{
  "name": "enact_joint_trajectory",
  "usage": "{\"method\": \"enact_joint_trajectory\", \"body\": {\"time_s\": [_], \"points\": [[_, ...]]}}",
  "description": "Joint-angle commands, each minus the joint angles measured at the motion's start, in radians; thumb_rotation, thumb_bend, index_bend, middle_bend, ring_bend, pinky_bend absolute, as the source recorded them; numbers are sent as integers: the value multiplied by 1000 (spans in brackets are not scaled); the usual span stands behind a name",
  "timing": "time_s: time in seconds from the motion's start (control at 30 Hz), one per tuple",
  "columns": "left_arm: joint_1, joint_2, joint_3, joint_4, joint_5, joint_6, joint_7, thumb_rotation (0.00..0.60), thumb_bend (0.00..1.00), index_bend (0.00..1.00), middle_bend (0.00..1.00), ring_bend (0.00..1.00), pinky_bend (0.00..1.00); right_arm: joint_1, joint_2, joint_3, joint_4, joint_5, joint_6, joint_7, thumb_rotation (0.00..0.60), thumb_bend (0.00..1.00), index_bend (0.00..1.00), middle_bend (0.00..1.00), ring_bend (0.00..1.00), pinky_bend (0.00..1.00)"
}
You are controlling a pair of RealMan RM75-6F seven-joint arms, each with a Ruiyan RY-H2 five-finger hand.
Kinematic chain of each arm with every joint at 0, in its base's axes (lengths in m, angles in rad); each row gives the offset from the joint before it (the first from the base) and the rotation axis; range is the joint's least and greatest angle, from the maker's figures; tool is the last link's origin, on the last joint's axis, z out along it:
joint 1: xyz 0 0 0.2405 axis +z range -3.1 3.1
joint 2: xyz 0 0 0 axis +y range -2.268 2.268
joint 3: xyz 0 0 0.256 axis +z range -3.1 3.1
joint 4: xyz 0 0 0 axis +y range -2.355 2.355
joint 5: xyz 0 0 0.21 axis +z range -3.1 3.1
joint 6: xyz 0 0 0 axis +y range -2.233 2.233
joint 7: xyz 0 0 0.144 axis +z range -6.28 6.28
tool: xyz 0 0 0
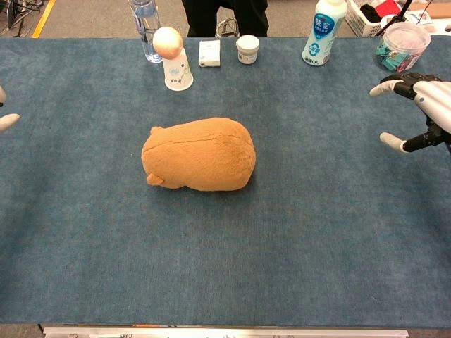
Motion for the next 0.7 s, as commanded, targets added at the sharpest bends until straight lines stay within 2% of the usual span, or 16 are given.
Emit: {"method": "enact_joint_trajectory", "body": {"time_s": [0.03,0.07,0.13,0.23,0.3,0.5,0.63,0.7], "points": [[3,3,1,-6,4,6,1,600,197,583,576,400,506,8,-1,-10,3,-20,-20,14,600,365,238,194,65,216],[4,5,1,-7,4,8,0,600,197,583,576,400,506,11,1,-14,3,-26,-29,22,600,431,238,220,104,256],[7,8,-1,-9,0,9,-3,600,197,583,576,399,506,19,6,-22,3,-40,-52,38,600,649,238,290,207,356],[9,12,-2,-12,-3,12,-5,600,197,583,576,400,506,32,9,-28,4,-47,-87,60,600,888,238,370,343,506],[11,15,-2,-15,-1,15,-4,600,197,583,576,400,506,44,9,-28,4,-42,-107,56,600,973,238,420,418,594],[21,26,-3,-32,6,36,2,600,197,583,576,400,506,111,-5,-19,-23,-11,-189,-3,600,1000,238,740,751,875],[26,30,-3,-38,5,40,6,600,197,583,576,400,506,167,-29,-4,-37,46,-248,-50,600,1000,238,891,895,984],[27,32,-3,-41,5,41,7,600,197,583,576,400,506,190,-37,1,-40,75,-276,-58,600,1000,238,934,935,998]]}}
